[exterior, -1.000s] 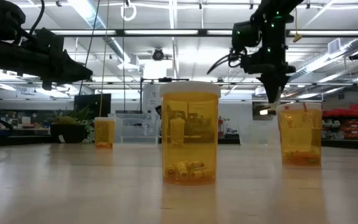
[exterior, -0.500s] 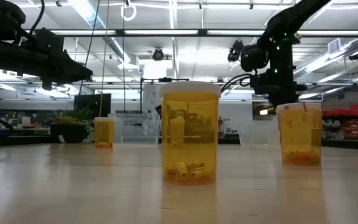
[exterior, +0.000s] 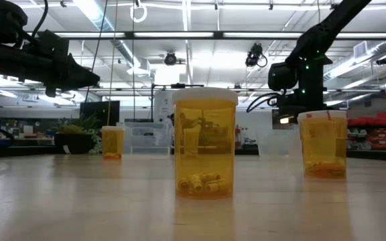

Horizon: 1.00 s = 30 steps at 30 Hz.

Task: Pick and place medicine bottles into bin by pill shape (circle, oval)
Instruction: Put the small yellow pill bottle into the right transparent bin, then move the big orange pill bottle to the top of the table

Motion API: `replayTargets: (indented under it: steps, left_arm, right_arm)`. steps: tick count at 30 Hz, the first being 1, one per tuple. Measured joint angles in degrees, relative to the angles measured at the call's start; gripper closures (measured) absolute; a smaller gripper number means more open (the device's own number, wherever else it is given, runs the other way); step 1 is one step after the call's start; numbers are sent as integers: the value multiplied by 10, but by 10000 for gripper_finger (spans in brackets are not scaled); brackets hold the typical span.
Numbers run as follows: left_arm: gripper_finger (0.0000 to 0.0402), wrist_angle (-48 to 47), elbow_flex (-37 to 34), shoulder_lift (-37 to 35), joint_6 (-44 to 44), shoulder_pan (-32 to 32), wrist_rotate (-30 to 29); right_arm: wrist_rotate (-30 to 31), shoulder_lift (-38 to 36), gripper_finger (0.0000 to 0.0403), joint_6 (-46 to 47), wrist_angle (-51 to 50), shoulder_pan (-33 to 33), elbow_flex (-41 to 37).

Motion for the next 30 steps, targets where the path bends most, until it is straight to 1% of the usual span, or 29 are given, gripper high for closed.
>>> replayTargets:
  steps: [3,11,16,21,26,30]
  left_arm:
    - [294,0,0,0,0,0,0]
    - [294,0,0,0,0,0,0]
    - [294,0,0,0,0,0,0]
    - [294,0,0,0,0,0,0]
    - [294,0,0,0,0,0,0]
    - [294,0,0,0,0,0,0]
  right_arm:
    - [0,0,270,1,4,0,0]
    - [0,0,233,2,3,0,0]
    - [0,0,220,0,-1,0,5]
    - [0,0,219,-4,-13,0,39]
    - [0,0,219,-12,-57,2,93]
    - [2,-6,219,-29,-77,19,136]
